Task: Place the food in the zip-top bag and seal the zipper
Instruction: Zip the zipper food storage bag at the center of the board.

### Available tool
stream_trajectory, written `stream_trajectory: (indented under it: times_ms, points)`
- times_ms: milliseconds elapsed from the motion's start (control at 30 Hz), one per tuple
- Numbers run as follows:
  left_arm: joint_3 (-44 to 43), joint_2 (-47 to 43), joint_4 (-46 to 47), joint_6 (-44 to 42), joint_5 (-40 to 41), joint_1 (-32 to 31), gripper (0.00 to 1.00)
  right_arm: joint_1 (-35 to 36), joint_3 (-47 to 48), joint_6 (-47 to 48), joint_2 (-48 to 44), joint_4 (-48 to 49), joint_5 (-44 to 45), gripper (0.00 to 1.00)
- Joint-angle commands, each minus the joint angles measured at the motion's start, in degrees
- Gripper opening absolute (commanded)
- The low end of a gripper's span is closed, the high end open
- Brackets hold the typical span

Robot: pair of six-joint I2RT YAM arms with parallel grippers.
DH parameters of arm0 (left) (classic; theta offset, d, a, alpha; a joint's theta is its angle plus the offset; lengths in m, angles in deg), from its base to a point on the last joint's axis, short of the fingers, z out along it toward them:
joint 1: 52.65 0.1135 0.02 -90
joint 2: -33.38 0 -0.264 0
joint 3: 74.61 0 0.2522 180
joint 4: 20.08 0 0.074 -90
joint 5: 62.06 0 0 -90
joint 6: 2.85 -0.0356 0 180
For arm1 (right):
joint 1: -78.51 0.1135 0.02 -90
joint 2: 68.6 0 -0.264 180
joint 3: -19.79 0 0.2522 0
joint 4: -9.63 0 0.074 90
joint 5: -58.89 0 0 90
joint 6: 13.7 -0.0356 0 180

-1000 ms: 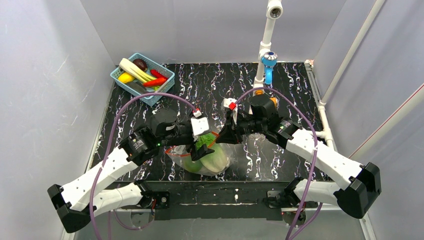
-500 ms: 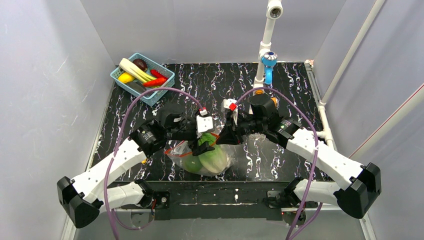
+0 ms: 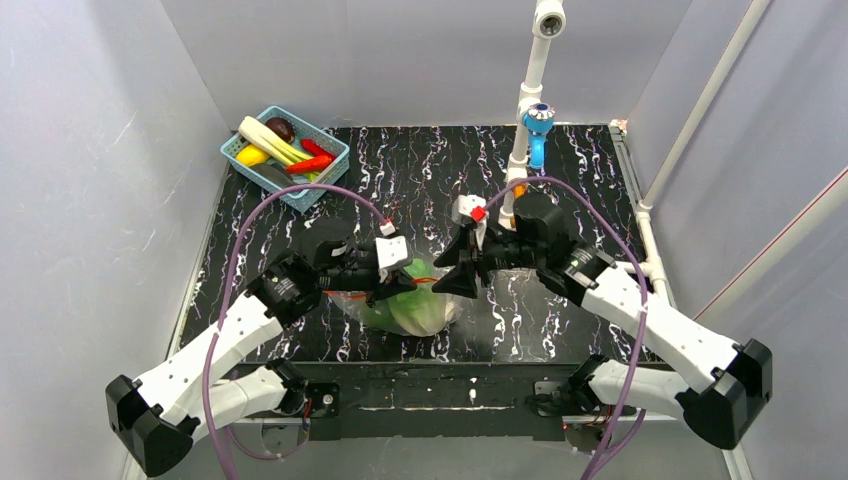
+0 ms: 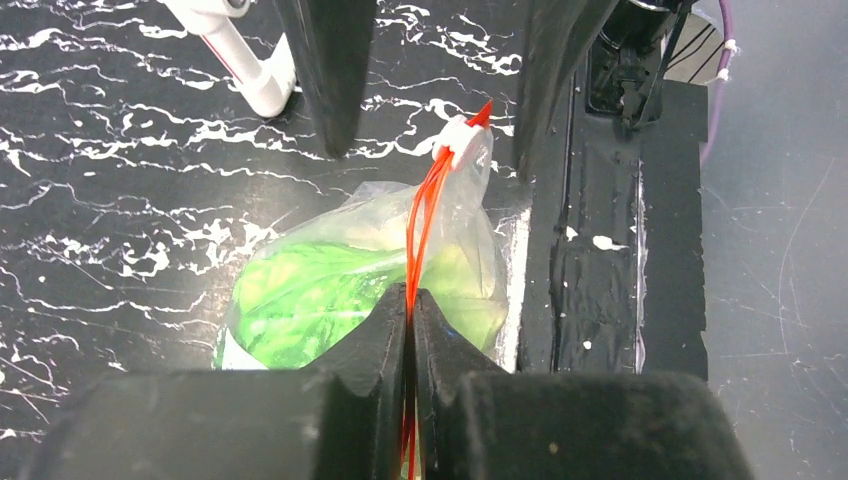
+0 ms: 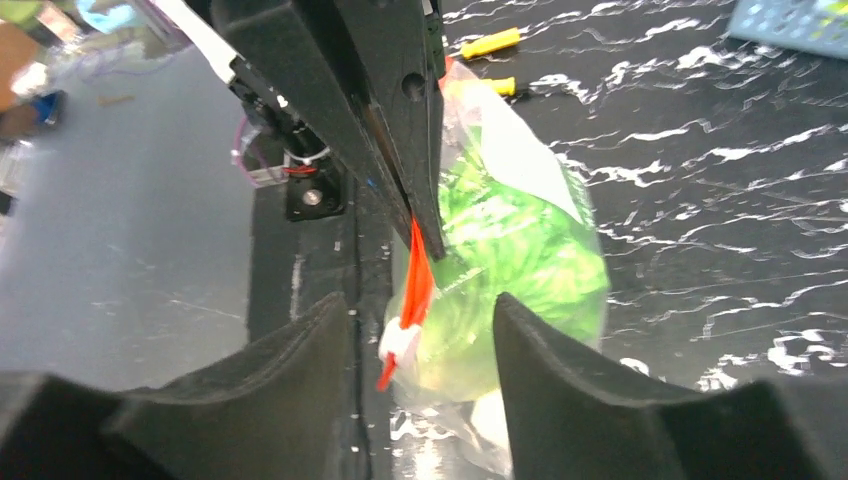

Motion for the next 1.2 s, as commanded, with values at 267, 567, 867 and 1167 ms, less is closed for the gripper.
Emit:
stream_trajectory:
  times_ms: [267,567,867,1167]
  points:
    - [8.05,-9.08,12.25,11.49,2.35,0.34,0.00,0.20,-15.31,-12.43,-9.02,26.75,3.42,0.73]
    - [10.60,-12.38,17.41,17.63,3.99,0.26,0.00,0.20,-15.72,-17.53,-4.02,33.74,-1.74,0.56]
    - [10.66,-13.69,16.88,18.45,2.53,0.31,0.00,0.20,-13.86,-18.53,-1.28,35.53,-3.32,0.37]
    - [6.39,-11.02,8.66,20.26,1.39,0.30,0.27,0.18,-10.85,-20.05,0.74,34.11,-6.94,0.01]
